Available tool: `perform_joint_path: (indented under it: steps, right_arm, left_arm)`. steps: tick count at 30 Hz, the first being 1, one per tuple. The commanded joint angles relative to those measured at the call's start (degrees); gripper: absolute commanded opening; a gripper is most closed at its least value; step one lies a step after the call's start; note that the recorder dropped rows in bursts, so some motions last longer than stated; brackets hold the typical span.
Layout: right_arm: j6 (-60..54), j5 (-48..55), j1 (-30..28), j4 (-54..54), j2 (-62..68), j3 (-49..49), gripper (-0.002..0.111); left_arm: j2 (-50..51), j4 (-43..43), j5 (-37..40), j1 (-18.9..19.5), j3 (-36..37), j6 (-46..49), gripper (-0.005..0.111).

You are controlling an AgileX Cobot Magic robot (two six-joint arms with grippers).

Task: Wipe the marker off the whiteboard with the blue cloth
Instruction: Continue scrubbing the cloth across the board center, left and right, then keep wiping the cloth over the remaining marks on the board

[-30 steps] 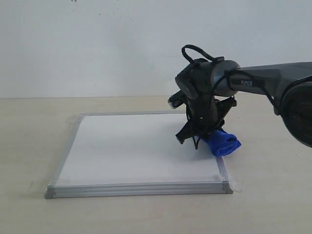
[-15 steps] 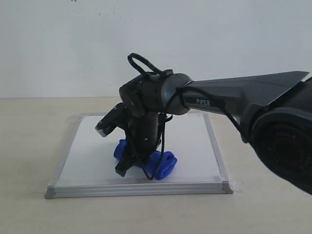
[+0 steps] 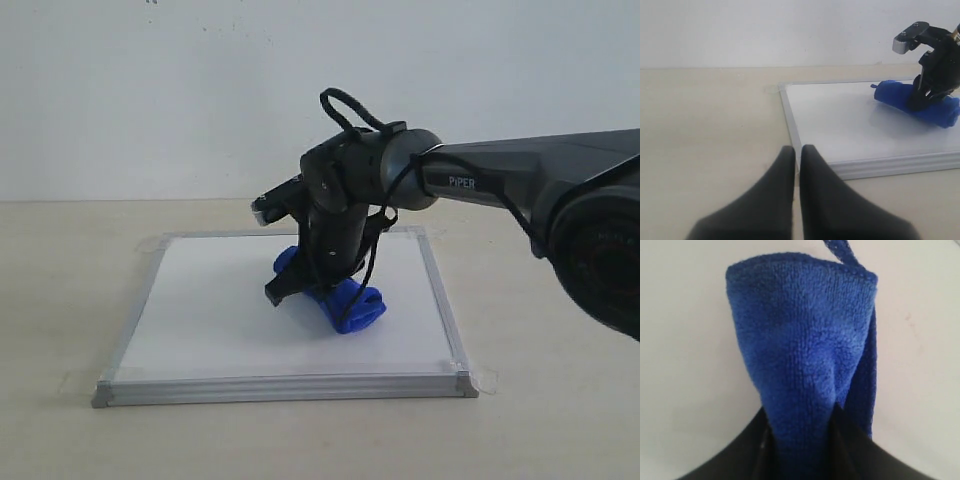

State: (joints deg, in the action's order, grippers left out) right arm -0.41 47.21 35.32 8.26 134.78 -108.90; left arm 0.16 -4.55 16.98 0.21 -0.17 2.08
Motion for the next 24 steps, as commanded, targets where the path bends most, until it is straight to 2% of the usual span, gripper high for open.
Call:
perform_joint_path:
  steps: [1, 7, 10, 18, 20, 21, 23, 24]
  right_arm:
    - [-8.69, -2.18, 3.43, -11.65, -0.27, 0.26, 0.000]
    - [-22.20, -2.27, 6.32, -27.46, -0.91, 0.26, 0.000]
    - [-21.85, -3.68, 6.32, -26.04, -0.60, 0.26, 0.000]
    - [-3.62, -3.49, 5.12, 0.81, 2.50, 0.26, 0.000]
    - [2.38, -2.58, 4.19, 9.23, 2.60, 0.26, 0.000]
    - [9.42, -1.38, 3.42, 16.61, 2.60, 0.26, 0.000]
    - [16.46, 0.84, 2.33, 23.89, 2.60, 0.26, 0.000]
    - [17.23, 1.10, 1.94, 24.24, 2.60, 0.26, 0.000]
  left_arm:
    - [-0.16, -0.34, -0.46, -0.21, 0.17, 0.13, 0.004]
    - [-0.16, -0.34, -0.46, -0.21, 0.17, 0.13, 0.004]
    - [-0.16, -0.34, -0.46, -0.21, 0.17, 0.13, 0.004]
    - [-0.16, -0.34, -0.46, -0.21, 0.17, 0.13, 0.004]
    - [-0.16, -0.34, -0.46, -0.21, 0.17, 0.13, 0.004]
    - [-0.16, -0.34, -0.46, -0.21, 0.17, 0.13, 0.004]
    - [-0.16, -0.34, -0.46, -0.21, 0.17, 0.13, 0.004]
    - [-0.16, -0.34, -0.46, -0.21, 0.17, 0.13, 0.004]
